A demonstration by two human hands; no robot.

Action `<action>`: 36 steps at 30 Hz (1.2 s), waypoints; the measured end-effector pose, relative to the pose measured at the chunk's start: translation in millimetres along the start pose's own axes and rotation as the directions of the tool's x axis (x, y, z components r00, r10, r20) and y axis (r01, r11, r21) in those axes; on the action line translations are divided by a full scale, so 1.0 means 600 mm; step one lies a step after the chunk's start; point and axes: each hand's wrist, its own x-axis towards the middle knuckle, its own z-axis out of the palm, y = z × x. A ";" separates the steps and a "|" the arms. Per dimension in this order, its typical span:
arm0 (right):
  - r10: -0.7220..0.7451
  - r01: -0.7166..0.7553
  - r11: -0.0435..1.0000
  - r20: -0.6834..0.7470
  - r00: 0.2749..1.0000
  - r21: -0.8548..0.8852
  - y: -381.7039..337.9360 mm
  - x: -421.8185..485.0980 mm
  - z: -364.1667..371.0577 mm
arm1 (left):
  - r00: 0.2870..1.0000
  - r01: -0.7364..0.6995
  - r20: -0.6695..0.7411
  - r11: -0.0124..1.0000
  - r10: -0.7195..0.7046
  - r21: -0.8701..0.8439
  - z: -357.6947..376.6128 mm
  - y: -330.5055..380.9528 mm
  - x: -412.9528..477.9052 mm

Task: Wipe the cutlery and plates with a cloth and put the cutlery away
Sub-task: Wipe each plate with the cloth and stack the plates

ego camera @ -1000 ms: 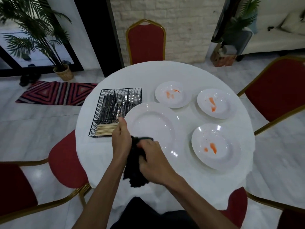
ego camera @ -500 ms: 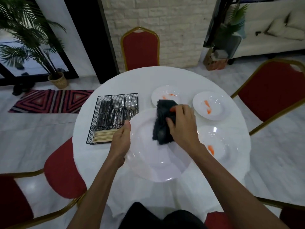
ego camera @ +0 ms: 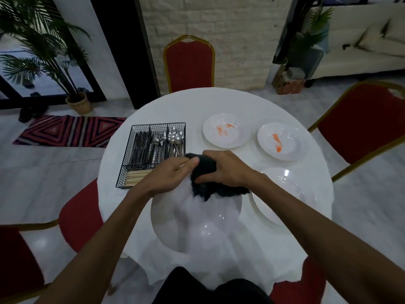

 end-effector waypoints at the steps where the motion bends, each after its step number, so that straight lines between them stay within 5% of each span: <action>1: 0.061 -0.056 0.995 -0.059 0.996 0.085 0.010 -0.005 0.000 | 0.999 0.006 -0.033 0.999 -0.007 -0.048 -0.005 -0.004 -0.001; 3: 0.243 -0.175 0.932 -0.188 0.952 0.318 0.036 -0.024 0.008 | 0.983 0.058 -0.150 0.962 -0.101 -0.267 -0.019 -0.003 -0.008; 5: 0.478 -0.221 0.734 -0.257 0.840 0.642 0.045 -0.047 0.045 | 0.889 0.085 -0.362 0.878 -0.281 -0.471 -0.016 0.002 -0.010; 8: 0.781 -0.188 0.208 -0.047 0.622 0.960 0.020 -0.067 0.123 | 0.657 0.041 -0.575 0.784 -0.488 -0.619 0.036 0.014 -0.003; 10: 0.822 -0.165 0.002 0.092 0.563 0.986 0.009 -0.075 0.147 | 0.601 -0.009 -0.532 0.661 -0.596 -0.750 0.076 0.014 -0.005; 12: 0.829 -0.199 0.038 0.081 0.554 0.979 0.017 -0.080 0.128 | 0.698 0.021 -0.366 0.528 -0.615 -0.849 0.091 -0.003 -0.010; 15: 0.762 -0.279 0.301 -0.054 0.645 0.912 0.054 -0.090 0.058 | 0.829 0.171 -0.125 0.460 -0.545 -0.871 0.043 -0.035 -0.004; 18: 0.510 -0.406 0.641 0.034 0.860 0.652 0.070 -0.090 -0.018 | 0.905 0.361 0.122 0.586 -0.406 -0.725 -0.002 -0.020 0.012; 22: 0.350 -0.348 0.833 0.077 0.934 0.429 0.055 -0.063 -0.060 | 0.938 0.346 0.179 0.761 -0.298 -0.549 0.007 0.033 0.022; 25: 0.418 -0.301 0.792 -0.112 0.901 0.532 0.063 -0.062 -0.045 | 0.960 0.218 -0.023 0.798 -0.279 -0.562 0.010 0.045 0.019; 28: 0.627 -0.300 0.700 -0.357 0.692 0.648 0.057 -0.085 0.013 | 0.862 0.133 -0.243 0.662 -0.445 -0.738 0.020 0.030 0.023; 31: 0.858 -0.202 0.347 -0.223 0.463 0.916 0.017 -0.090 0.097 | 0.700 -0.039 -0.422 0.559 -0.577 -0.829 0.067 0.048 0.022; 33: 0.884 -0.182 0.197 -0.094 0.457 0.963 0.008 -0.085 0.124 | 0.642 -0.114 -0.476 0.539 -0.601 -0.834 0.097 0.052 0.011; 36: 0.824 -0.257 0.330 -0.145 0.548 0.908 0.041 -0.089 0.090 | 0.766 -0.038 -0.298 0.423 -0.569 -0.906 0.089 0.005 0.002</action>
